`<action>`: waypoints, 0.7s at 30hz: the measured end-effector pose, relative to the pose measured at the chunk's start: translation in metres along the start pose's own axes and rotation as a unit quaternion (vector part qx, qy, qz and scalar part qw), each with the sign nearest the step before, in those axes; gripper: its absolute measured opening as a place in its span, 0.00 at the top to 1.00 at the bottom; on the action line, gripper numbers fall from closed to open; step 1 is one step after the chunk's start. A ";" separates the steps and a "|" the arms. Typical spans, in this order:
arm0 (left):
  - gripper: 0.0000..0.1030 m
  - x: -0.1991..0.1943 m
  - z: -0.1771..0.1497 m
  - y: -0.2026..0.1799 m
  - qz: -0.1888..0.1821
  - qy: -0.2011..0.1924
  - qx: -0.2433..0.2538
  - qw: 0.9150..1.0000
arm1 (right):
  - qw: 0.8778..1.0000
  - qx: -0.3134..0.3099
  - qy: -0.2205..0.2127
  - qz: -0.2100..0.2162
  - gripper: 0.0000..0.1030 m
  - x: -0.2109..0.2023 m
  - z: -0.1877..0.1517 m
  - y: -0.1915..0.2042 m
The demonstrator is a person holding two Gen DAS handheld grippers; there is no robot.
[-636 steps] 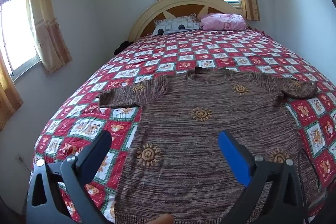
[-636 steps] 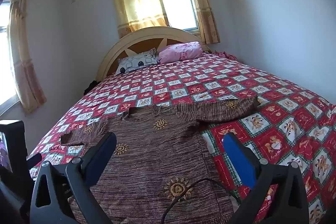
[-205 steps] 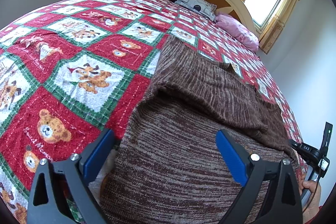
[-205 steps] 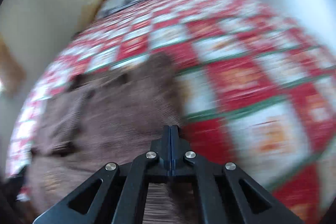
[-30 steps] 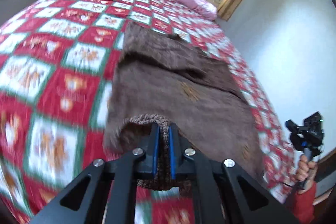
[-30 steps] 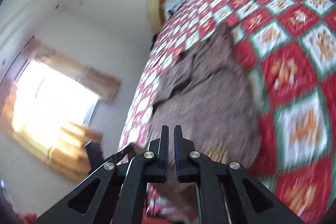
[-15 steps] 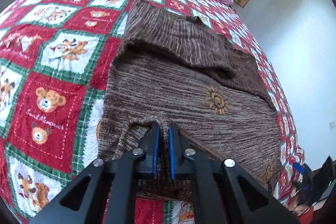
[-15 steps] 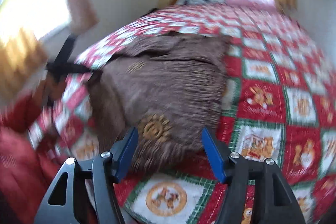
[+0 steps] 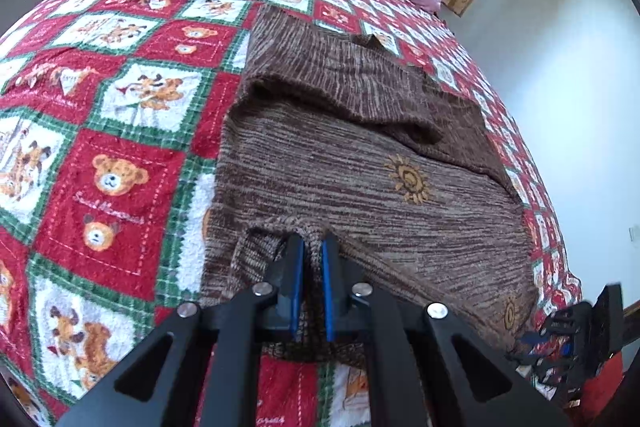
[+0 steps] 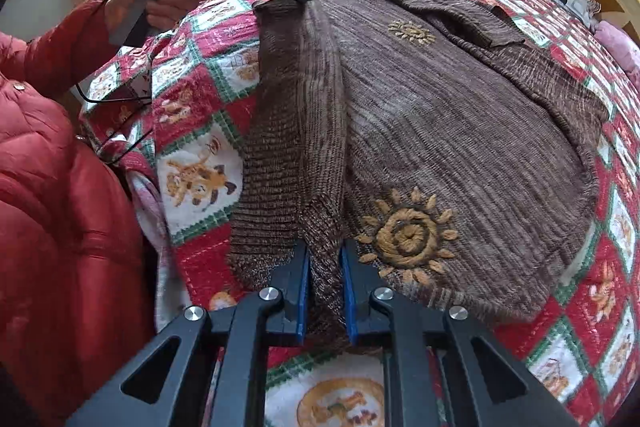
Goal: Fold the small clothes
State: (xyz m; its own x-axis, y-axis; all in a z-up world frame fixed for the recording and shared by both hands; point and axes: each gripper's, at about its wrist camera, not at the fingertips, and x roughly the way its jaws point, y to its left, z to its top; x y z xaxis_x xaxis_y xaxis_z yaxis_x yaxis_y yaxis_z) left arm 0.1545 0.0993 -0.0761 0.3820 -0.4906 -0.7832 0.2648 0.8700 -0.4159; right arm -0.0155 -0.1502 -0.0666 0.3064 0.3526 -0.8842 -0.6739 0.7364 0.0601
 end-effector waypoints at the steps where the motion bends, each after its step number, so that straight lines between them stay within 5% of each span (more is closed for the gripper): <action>1: 0.91 0.000 0.004 -0.001 -0.002 0.000 0.002 1.000 | 0.999 0.024 -0.022 0.011 0.87 -0.010 0.003 -0.010; 3: 0.91 0.000 0.016 -0.003 -0.005 -0.003 0.006 1.000 | 0.994 0.085 -0.066 0.022 0.87 -0.024 0.009 -0.037; 5: 0.91 0.004 0.030 -0.003 0.003 -0.006 0.006 1.000 | 0.974 0.187 -0.126 0.024 0.87 -0.034 0.011 -0.085; 6: 0.91 0.012 0.042 -0.003 0.005 -0.004 0.006 1.000 | 0.960 0.235 -0.146 0.029 0.87 -0.034 0.008 -0.105; 7: 0.87 0.017 0.047 -0.001 0.006 0.001 0.006 1.000 | 0.935 0.311 -0.168 0.042 0.87 -0.029 -0.001 -0.136; 10: 0.87 0.035 0.065 0.016 0.023 0.034 -0.035 0.999 | 0.884 0.434 -0.161 0.064 0.86 0.007 -0.026 -0.179; 13: 0.82 0.021 0.075 0.030 -0.018 0.026 -0.044 0.999 | 0.852 0.471 -0.205 0.101 0.87 0.015 -0.046 -0.187; 14: 0.77 0.012 0.077 0.032 -0.016 0.011 -0.030 0.999 | 0.848 0.475 -0.211 0.106 0.87 0.014 -0.050 -0.189; 16: 0.48 -0.006 0.079 0.032 0.015 -0.028 0.017 0.999 | 0.843 0.478 -0.219 0.110 0.87 0.012 -0.056 -0.189; 19: 0.42 -0.012 0.076 0.026 0.049 -0.053 0.096 0.993 | 0.841 0.482 -0.220 0.112 0.87 0.011 -0.059 -0.191; 21: 0.42 -0.006 0.067 0.012 0.089 -0.054 0.203 0.974 | 0.839 0.485 -0.218 0.114 0.87 0.013 -0.057 -0.192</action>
State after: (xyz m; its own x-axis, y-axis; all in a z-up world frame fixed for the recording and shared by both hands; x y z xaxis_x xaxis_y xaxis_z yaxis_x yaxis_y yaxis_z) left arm 0.2144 0.1092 -0.0458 0.5392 -0.3562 -0.7631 0.5063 0.8612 -0.0442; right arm 0.0790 -0.3199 -0.1161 0.6032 0.5710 -0.5569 0.0502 0.6696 0.7410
